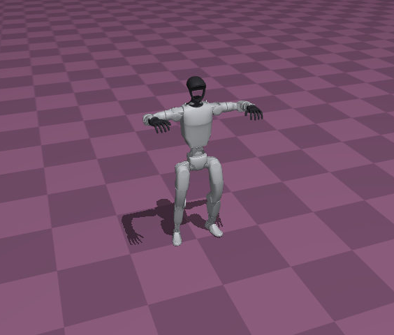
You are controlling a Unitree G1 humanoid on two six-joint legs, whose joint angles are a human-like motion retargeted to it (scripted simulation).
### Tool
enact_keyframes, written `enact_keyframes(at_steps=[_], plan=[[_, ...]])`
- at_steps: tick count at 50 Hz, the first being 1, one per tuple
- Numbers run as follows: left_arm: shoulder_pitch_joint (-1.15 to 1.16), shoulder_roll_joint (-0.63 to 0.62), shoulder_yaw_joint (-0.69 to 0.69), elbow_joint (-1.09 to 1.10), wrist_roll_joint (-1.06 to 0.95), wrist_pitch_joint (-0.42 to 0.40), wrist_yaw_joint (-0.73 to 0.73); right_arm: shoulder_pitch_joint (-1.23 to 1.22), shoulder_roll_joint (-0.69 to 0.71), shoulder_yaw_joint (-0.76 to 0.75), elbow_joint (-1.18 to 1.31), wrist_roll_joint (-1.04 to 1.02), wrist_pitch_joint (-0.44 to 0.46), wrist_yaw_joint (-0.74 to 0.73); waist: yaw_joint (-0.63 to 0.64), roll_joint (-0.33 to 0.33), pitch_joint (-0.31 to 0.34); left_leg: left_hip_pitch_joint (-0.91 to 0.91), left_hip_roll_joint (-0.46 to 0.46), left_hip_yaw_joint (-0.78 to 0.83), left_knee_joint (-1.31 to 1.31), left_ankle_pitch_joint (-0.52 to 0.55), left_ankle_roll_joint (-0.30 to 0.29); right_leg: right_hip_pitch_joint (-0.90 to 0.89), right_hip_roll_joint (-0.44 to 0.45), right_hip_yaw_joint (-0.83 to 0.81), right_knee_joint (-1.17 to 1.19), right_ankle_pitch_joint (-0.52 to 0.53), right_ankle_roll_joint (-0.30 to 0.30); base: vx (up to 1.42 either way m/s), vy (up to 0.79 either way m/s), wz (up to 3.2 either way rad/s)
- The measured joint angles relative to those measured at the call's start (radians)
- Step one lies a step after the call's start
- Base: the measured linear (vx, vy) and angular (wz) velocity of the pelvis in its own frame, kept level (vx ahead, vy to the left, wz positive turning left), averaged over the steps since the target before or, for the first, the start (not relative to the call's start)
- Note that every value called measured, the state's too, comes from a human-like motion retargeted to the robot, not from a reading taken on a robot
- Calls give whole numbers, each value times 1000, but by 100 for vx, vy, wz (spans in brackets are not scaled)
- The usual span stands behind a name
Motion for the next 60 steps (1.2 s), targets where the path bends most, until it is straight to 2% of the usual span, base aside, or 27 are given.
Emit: enact_keyframes(at_steps=[28, 47, 60], plan=[[-85, 5, -76, 3, -11, 9, -2, -60, -4, 50, -6, 10, -1, -19, -10, 9, 0, -6, -2, 0, 0, -1, -5, -6, -3, 1, -1, 5, 1, 0, 0, 0], [-89, -19, -78, 3, -10, 10, 1, -47, 36, 51, -12, 0, -5, -29, -11, 6, 2, -1, -3, 3, 0, -6, -7, -3, -3, 4, 1, 1, -1, 0, 0, 0], [-42, -26, -19, 23, 8, 7, -5, 12, 72, 1, -14, -21, -2, -7, -22, -11, -5, 4, -2, 3, 4, -10, -7, 2, -3, 6, 3, -5, -2, 0, 0, 0]])
